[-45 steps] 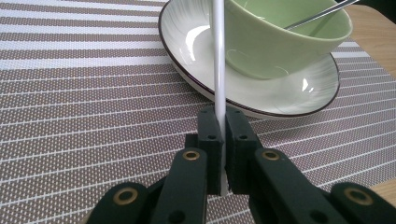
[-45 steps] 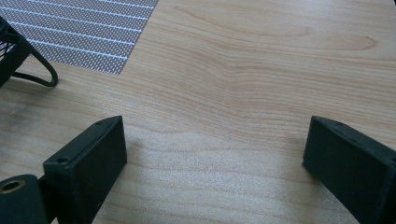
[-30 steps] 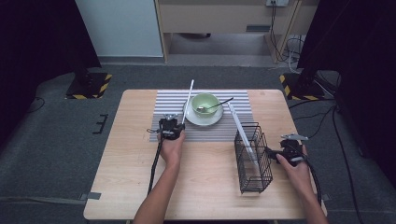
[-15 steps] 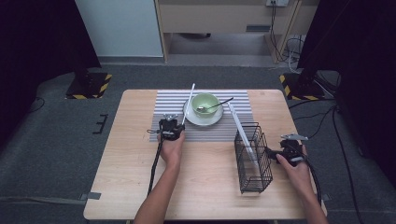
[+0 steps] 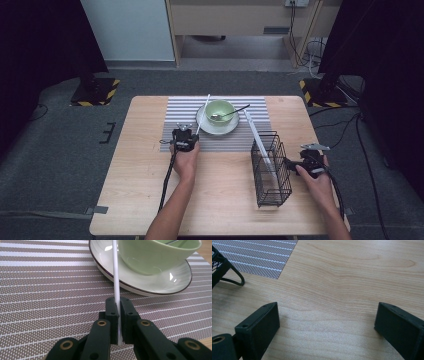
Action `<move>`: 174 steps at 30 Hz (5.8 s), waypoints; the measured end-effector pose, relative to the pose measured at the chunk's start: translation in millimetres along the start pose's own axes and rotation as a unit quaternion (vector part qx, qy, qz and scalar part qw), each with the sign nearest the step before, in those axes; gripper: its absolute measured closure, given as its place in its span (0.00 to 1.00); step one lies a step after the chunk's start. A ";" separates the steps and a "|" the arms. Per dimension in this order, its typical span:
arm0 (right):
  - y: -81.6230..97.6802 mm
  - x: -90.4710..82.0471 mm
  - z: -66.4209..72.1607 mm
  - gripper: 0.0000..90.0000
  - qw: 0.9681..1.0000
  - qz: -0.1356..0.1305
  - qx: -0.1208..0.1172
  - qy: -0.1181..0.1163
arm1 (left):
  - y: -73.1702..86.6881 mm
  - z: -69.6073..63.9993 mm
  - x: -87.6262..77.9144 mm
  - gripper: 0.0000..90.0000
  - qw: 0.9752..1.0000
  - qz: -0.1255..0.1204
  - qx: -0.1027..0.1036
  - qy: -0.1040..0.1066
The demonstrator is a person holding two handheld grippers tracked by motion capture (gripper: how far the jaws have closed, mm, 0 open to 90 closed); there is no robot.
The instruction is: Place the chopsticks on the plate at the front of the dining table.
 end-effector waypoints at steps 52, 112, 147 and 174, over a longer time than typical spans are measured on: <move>0.0 0.0 0.1 0.07 1.000 0.000 0.000 0.000 | 12.9 -14.5 5.1 0.69 0.999 0.019 0.014 -0.022; 0.0 -0.1 1.4 0.07 1.000 -0.001 -0.004 -0.005 | 9.9 -33.4 16.9 0.84 0.999 0.018 0.037 0.022; -91.0 -91.1 -14.1 0.10 0.996 -0.055 -0.040 -0.060 | 16.2 -24.2 -40.1 0.24 0.991 -0.018 0.105 0.078; -176.0 -141.1 50.2 0.45 0.985 -0.089 -0.087 -0.124 | 17.3 4.5 -70.2 0.09 0.991 -0.015 0.108 0.079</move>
Point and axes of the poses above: each handheld gripper's, and its own axes: x roughly forward along the jaws, y roughly out of its underside, z roughly to its left, the point moved 4 cm from there along x, roughly forward along the jaws, and after that the axes turned 5 degrees about y, right-handed, at the moved point
